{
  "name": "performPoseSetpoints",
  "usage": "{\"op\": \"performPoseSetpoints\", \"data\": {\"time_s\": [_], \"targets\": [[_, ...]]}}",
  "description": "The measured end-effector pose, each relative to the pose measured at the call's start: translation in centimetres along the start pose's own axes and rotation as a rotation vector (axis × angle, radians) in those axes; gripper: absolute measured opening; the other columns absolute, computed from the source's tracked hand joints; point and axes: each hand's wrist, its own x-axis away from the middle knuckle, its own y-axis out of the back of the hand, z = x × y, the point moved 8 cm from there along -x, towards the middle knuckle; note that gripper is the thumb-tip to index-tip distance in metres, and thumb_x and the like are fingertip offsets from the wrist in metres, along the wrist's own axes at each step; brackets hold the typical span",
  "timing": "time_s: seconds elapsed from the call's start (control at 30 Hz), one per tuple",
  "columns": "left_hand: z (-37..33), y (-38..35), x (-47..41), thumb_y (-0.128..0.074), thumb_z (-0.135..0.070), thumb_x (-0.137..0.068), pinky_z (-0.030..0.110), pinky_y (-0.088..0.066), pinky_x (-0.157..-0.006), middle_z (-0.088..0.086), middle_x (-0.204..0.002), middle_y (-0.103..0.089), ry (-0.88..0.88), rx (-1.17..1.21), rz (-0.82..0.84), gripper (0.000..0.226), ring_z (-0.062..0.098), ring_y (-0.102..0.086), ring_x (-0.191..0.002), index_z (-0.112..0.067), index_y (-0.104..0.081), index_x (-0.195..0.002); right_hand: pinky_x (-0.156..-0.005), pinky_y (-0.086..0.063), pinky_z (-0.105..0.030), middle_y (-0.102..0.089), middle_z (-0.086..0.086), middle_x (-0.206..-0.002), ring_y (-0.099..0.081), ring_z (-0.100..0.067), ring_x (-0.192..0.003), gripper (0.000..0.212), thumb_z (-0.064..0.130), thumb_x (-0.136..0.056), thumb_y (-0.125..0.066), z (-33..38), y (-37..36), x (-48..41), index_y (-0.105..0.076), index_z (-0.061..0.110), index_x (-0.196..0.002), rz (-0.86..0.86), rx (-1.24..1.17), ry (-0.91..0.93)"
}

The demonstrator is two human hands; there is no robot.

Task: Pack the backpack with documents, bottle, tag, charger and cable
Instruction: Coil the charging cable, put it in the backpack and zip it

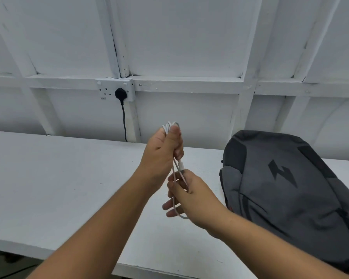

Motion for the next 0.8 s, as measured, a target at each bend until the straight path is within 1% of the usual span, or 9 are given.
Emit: {"op": "performPoseSetpoints", "data": {"time_s": [0.13, 0.23, 0.3, 0.37, 0.47, 0.57, 0.63, 0.7, 0.8], "targets": [[-0.1, -1.1, -0.3, -0.046, -0.051, -0.103, 0.029, -0.041, -0.059, -0.007, -0.068, -0.046, -0.111, -0.263, 0.037, 0.040, 0.012, -0.042, -0.062, -0.013, -0.050, -0.088, -0.057, -0.051, -0.023, -0.064, -0.005, -0.083, -0.064, -0.012, -0.054, 0.020, 0.030, -0.106, -0.041, 0.3, 0.4, 0.7, -0.055, 0.017, -0.100, -0.010, 0.045, -0.107], [-0.4, -2.8, 0.1, -0.041, -0.052, -0.099, 0.016, -0.037, -0.059, -0.006, -0.072, -0.046, -0.257, -0.592, 0.141, 0.038, 0.006, -0.042, -0.062, -0.016, -0.051, -0.090, -0.053, -0.048, -0.019, -0.061, 0.000, -0.078, -0.057, -0.001, -0.048, 0.018, 0.022, -0.103, -0.038, 1.1, 0.7, 1.0, -0.053, 0.019, -0.093, -0.017, 0.161, -0.120], [0.1, -3.4, 0.4, -0.038, -0.053, -0.098, 0.017, -0.037, -0.059, 0.004, -0.077, -0.052, -0.283, -0.730, 0.219, 0.049, 0.012, -0.045, -0.066, -0.007, -0.053, -0.091, -0.052, -0.048, -0.019, -0.064, -0.002, -0.087, -0.064, -0.001, -0.059, 0.017, 0.019, -0.103, -0.038, 2.4, 1.7, 1.2, -0.051, 0.021, -0.092, -0.020, 0.390, -0.086], [1.1, -3.1, 0.6, -0.032, -0.055, -0.100, 0.029, -0.042, -0.062, 0.015, -0.082, -0.054, -0.226, -0.766, 0.268, 0.059, 0.023, -0.049, -0.070, -0.001, -0.053, -0.091, -0.065, -0.052, -0.029, -0.066, -0.006, -0.100, -0.068, -0.018, -0.082, 0.015, 0.025, -0.105, -0.043, 3.7, 2.9, 1.3, -0.055, 0.018, -0.098, -0.020, 0.673, -0.028], [2.5, -2.9, 1.5, -0.019, -0.058, -0.100, 0.039, -0.042, -0.067, 0.009, -0.080, -0.054, -0.170, -0.821, 0.352, 0.065, 0.024, -0.050, -0.074, -0.007, -0.056, -0.086, -0.070, -0.051, -0.032, -0.070, -0.006, -0.096, -0.062, -0.023, -0.073, 0.023, 0.033, -0.104, -0.049, 5.8, 4.0, 2.0, -0.058, 0.018, -0.089, -0.023, 1.008, 0.089], [4.0, -2.6, 2.9, -0.016, -0.058, -0.103, 0.028, -0.040, -0.066, -0.006, -0.072, -0.052, -0.041, -0.704, 0.415, 0.056, 0.010, -0.049, -0.068, -0.027, -0.050, -0.072, -0.058, -0.049, -0.026, -0.067, 0.007, -0.073, -0.059, -0.008, -0.057, 0.027, 0.037, -0.100, -0.057, 7.2, 5.4, 2.4, -0.061, 0.023, -0.078, -0.055, 0.987, 0.187], [5.8, -2.8, 4.4, -0.013, -0.066, -0.101, 0.022, -0.041, -0.064, -0.008, -0.068, -0.054, 0.194, -0.479, 0.476, 0.065, 0.008, -0.047, -0.063, -0.023, -0.052, -0.071, -0.048, -0.041, -0.017, -0.064, 0.009, -0.062, -0.058, -0.003, -0.051, 0.018, 0.036, -0.098, -0.061, 7.0, 6.1, 2.3, -0.059, 0.027, -0.082, -0.046, 0.837, 0.220], [7.1, -3.2, 6.0, -0.012, -0.078, -0.093, 0.021, -0.039, -0.058, -0.004, -0.066, -0.053, 0.403, -0.253, 0.517, 0.075, 0.012, -0.044, -0.061, -0.021, -0.056, -0.075, -0.049, -0.041, -0.020, -0.066, 0.005, -0.064, -0.054, -0.005, -0.050, 0.017, 0.035, -0.098, -0.062, 6.4, 6.6, 2.1, -0.050, 0.028, -0.087, -0.048, 0.692, 0.266], [6.7, -4.4, 7.3, -0.046, -0.065, -0.093, 0.025, -0.036, -0.055, -0.005, -0.056, -0.049, 0.421, -0.131, 0.579, 0.047, 0.014, -0.040, -0.053, -0.025, -0.054, -0.069, -0.053, -0.039, -0.021, -0.063, 0.005, -0.061, -0.047, -0.007, -0.053, 0.022, 0.034, -0.099, -0.061, 5.4, 6.5, 1.7, -0.045, 0.027, -0.086, -0.065, 0.537, 0.348]]}}
